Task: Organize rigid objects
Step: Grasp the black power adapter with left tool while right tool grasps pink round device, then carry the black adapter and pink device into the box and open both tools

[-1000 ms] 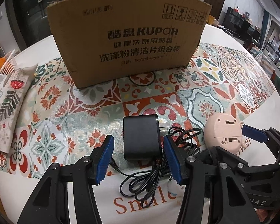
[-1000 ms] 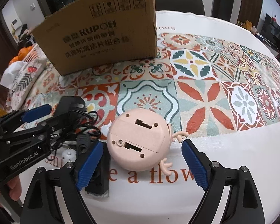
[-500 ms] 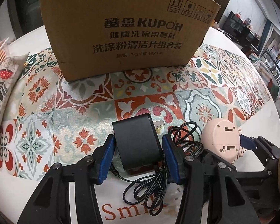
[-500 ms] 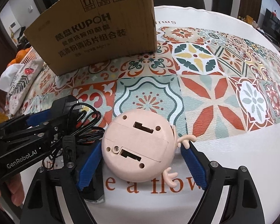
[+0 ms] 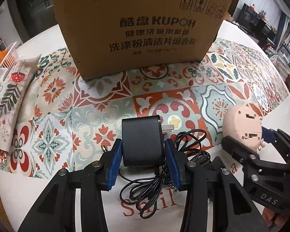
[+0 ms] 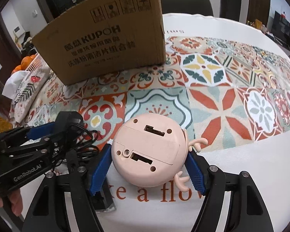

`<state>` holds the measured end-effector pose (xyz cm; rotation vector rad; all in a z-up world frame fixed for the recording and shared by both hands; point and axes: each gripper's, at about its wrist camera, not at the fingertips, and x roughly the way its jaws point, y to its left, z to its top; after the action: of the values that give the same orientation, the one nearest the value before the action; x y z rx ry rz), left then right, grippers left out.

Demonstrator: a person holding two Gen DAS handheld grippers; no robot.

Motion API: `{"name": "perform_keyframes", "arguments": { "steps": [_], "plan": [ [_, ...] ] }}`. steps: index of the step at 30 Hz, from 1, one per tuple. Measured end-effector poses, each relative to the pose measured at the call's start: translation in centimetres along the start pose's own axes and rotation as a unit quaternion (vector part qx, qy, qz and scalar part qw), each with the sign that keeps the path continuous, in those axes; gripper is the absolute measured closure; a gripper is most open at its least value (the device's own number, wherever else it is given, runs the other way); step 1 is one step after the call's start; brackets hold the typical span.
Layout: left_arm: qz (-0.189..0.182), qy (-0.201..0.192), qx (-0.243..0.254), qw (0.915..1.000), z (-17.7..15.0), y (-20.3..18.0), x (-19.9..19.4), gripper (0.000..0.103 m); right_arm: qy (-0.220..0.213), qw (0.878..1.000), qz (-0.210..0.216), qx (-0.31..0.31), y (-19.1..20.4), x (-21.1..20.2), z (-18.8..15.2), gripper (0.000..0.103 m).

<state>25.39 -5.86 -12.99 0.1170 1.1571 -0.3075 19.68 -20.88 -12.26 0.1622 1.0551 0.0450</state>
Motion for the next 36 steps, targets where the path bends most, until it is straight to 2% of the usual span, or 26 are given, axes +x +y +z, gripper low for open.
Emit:
{"name": "perform_keyframes", "arguments": {
  "steps": [7, 12, 20, 36],
  "plan": [
    [-0.015, -0.001, -0.012, 0.9998, 0.4, 0.1, 0.8, 0.059, -0.002, 1.0, 0.004, 0.003, 0.3, -0.1, 0.4, 0.03],
    [-0.038, -0.03, -0.024, 0.9985, -0.3, 0.6, -0.4, 0.061, -0.006, 1.0, 0.012, 0.002, 0.6, -0.4, 0.5, 0.03],
    [-0.025, -0.088, -0.023, 0.9956, -1.1, 0.7, -3.7, 0.061, -0.034, 0.999, 0.014, -0.003, 0.9, -2.5, 0.6, 0.03],
    [-0.023, -0.141, -0.023, 0.9894, -0.5, 0.7, -7.9, 0.061, -0.083, 0.996, 0.026, -0.015, 2.0, -6.2, 1.5, 0.03]
  ]
}}
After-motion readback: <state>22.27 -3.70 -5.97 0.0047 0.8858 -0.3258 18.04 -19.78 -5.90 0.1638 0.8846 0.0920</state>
